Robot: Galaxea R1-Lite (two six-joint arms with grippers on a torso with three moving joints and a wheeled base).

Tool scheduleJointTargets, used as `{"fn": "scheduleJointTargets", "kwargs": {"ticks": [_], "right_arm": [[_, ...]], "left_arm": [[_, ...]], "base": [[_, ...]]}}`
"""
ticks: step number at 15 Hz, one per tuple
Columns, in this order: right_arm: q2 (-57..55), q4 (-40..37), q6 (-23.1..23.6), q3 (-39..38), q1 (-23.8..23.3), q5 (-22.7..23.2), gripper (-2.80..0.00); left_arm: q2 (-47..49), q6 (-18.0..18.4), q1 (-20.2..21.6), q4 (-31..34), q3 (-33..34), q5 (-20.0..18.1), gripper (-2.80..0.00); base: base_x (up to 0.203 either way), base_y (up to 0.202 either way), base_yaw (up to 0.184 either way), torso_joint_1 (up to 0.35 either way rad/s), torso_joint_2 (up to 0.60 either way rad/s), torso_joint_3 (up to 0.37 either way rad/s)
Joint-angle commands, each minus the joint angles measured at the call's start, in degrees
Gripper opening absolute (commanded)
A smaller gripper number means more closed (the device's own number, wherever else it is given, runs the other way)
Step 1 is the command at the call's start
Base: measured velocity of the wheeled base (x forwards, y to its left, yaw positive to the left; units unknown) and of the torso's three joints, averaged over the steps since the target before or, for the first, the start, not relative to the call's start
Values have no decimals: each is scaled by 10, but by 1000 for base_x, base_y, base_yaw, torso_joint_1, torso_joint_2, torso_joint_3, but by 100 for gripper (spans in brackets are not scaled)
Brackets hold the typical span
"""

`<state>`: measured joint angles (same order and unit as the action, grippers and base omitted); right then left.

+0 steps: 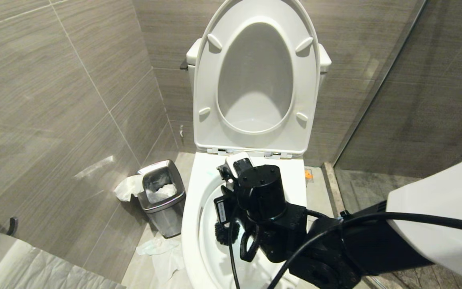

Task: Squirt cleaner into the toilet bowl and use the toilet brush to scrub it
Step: Scrub the toilet bowl

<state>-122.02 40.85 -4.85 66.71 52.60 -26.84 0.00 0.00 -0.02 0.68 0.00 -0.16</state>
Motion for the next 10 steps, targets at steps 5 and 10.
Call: {"fn": "scheduleJointTargets", "kwargs": {"ticks": [5, 10], "right_arm": [[-80, 0, 21, 116, -34, -14, -280], [-79, 1, 46, 136, -99, -10, -280]], "left_arm": [[0, 0, 0, 0, 1, 0, -280], [0, 0, 0, 0, 1, 0, -280]], "base": [[0, 0, 0, 0, 0, 0], [0, 0, 0, 0, 0, 0]]}}
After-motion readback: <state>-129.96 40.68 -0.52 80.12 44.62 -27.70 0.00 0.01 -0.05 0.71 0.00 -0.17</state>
